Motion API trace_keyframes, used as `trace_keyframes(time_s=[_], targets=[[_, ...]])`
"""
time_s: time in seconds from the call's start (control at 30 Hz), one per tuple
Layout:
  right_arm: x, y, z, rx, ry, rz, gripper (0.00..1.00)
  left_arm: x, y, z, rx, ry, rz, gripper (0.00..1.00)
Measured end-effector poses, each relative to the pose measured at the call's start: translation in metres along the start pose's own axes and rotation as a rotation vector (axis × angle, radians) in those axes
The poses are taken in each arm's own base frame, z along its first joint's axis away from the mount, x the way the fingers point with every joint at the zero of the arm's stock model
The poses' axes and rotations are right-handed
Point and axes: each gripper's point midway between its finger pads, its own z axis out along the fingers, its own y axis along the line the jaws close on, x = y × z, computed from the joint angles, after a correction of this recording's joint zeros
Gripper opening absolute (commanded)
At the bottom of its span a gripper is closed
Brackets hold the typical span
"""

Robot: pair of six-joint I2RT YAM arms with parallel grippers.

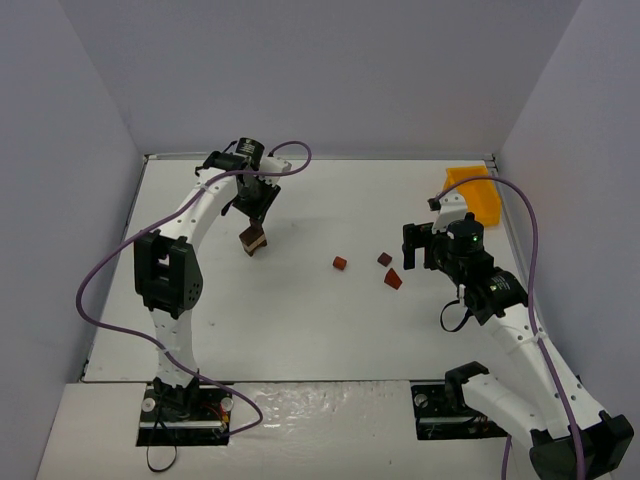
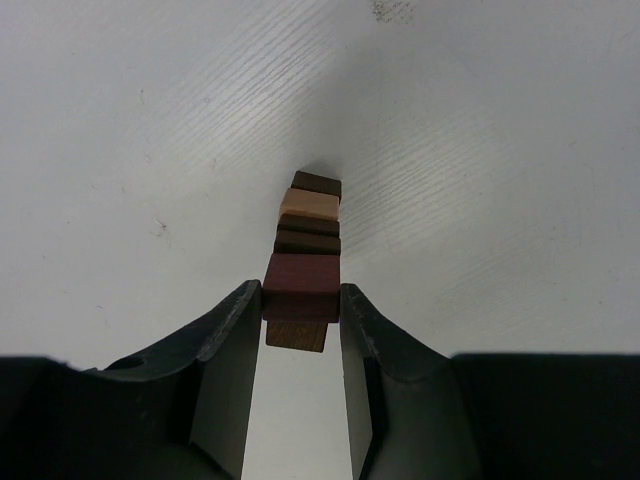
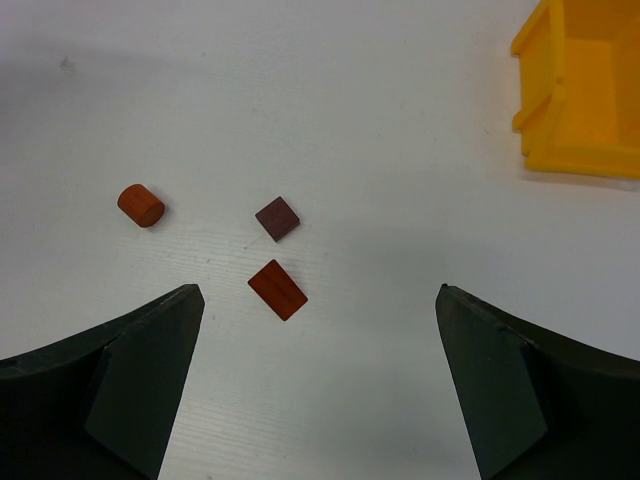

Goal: Build the wood block tower

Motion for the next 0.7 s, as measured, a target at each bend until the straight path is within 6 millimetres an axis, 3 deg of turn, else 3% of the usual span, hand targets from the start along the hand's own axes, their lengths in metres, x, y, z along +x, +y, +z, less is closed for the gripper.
trace_keyframes(time_s=[0.7], targets=[[-0.0001,0.0,-0.0001,0.0,0.0,0.0,1.0,0.0,0.0,0.0002,0.0,0.0,0.0,0.19]])
